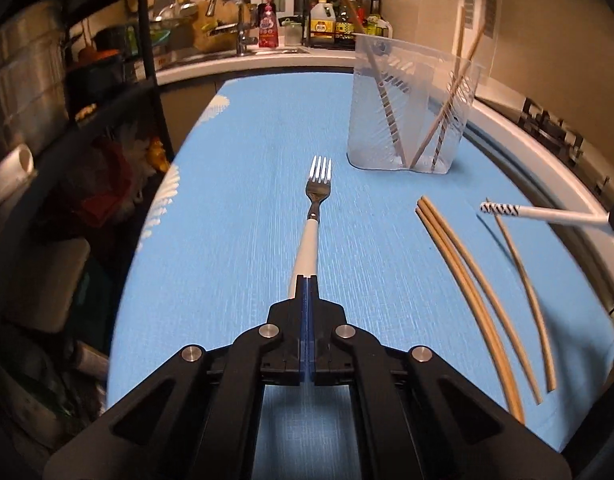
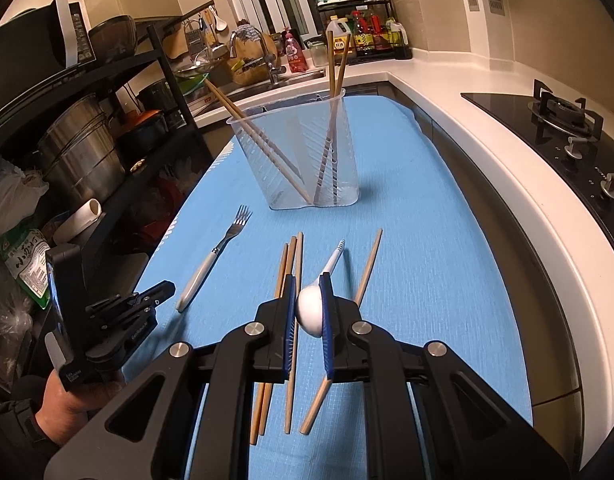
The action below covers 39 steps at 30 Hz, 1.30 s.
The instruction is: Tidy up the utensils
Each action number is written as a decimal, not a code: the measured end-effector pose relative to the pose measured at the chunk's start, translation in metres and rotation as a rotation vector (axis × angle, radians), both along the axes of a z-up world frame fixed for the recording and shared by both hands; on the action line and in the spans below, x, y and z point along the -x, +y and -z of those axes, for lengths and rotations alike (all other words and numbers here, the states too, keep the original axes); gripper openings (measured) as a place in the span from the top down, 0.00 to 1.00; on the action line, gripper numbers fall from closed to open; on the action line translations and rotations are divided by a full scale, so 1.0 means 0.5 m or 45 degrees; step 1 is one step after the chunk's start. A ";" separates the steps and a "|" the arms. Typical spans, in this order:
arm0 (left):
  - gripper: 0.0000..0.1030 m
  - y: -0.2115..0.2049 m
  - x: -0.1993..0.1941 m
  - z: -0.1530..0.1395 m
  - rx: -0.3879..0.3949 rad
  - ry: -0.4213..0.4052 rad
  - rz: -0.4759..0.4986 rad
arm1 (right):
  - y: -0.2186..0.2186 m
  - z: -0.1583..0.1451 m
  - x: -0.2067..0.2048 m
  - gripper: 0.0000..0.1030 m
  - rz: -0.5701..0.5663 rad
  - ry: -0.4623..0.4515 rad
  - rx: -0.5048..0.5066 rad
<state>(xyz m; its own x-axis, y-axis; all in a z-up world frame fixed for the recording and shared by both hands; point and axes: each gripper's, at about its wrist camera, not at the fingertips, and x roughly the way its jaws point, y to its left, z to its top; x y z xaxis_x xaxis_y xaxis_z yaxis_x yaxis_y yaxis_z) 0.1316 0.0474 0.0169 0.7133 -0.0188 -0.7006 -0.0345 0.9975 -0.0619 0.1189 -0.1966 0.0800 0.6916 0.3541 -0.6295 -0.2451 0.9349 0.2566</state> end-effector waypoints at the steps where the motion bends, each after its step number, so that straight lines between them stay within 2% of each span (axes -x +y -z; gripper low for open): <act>1: 0.71 0.003 -0.005 0.005 0.015 0.012 0.008 | -0.001 0.003 0.001 0.88 0.002 0.004 -0.004; 3: 0.51 -0.005 -0.010 0.014 -0.019 0.019 0.010 | -0.003 0.007 0.001 0.88 0.002 0.007 -0.008; 5: 0.52 -0.013 -0.018 0.025 -0.042 0.048 0.020 | -0.004 0.009 -0.001 0.88 0.000 0.009 -0.009; 7: 0.76 -0.017 -0.030 0.043 -0.055 0.107 0.017 | -0.004 0.010 -0.001 0.88 -0.001 0.007 -0.007; 9: 0.83 -0.014 -0.037 0.050 -0.062 0.133 -0.005 | -0.004 0.011 -0.001 0.88 -0.001 0.009 -0.008; 13: 0.84 -0.015 -0.034 0.044 -0.064 0.132 -0.008 | -0.005 0.008 -0.002 0.88 -0.003 0.008 -0.001; 17: 0.84 -0.013 -0.013 0.013 -0.070 0.045 -0.012 | -0.003 -0.010 0.002 0.88 -0.006 -0.014 0.012; 25: 0.84 -0.032 0.041 -0.078 -0.178 -0.179 -0.001 | -0.001 -0.053 0.023 0.88 -0.014 -0.063 0.043; 30: 0.84 -0.035 0.053 -0.132 -0.188 -0.268 0.002 | -0.009 -0.082 0.027 0.88 -0.020 -0.076 0.042; 39: 0.84 -0.039 0.061 -0.211 -0.176 -0.373 0.001 | -0.006 -0.124 0.013 0.88 -0.052 -0.026 0.066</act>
<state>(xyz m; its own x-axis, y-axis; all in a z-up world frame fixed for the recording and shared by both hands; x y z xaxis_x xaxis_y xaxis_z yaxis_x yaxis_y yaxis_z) 0.1011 0.0278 0.1223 0.8849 0.0616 -0.4618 -0.0345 0.9972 0.0668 0.1122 -0.1998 0.1421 0.6902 0.3496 -0.6335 -0.2882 0.9359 0.2025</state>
